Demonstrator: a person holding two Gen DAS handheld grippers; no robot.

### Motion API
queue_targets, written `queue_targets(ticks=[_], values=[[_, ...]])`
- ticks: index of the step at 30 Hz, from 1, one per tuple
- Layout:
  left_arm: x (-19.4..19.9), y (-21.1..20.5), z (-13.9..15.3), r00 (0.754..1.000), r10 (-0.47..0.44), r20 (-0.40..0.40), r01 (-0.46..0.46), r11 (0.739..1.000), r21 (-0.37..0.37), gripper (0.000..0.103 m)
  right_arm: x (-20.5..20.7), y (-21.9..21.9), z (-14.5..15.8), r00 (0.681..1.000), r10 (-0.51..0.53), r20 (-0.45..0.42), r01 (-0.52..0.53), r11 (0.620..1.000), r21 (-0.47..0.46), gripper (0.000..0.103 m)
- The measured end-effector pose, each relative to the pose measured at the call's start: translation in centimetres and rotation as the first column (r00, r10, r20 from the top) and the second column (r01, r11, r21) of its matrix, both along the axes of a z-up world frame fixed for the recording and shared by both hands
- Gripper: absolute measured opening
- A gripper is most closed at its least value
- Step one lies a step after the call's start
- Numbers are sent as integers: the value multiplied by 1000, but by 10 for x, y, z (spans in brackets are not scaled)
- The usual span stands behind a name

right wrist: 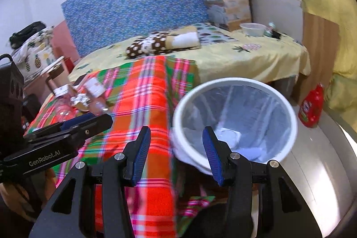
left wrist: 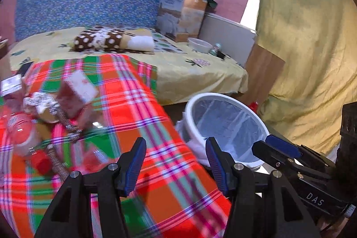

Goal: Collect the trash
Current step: 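Move both open tools back toward the trash on the cloth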

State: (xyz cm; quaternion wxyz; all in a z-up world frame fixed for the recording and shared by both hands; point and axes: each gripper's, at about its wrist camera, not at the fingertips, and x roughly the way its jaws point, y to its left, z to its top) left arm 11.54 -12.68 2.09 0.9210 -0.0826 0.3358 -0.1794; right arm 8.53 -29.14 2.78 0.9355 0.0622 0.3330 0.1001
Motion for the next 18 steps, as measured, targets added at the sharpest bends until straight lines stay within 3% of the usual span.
queue_targets(ticks=[18], values=[[-42,101,-11,977,215,-17,-215,977,17,55,3,68,-5,975,223,-17,-222,974,51,50]])
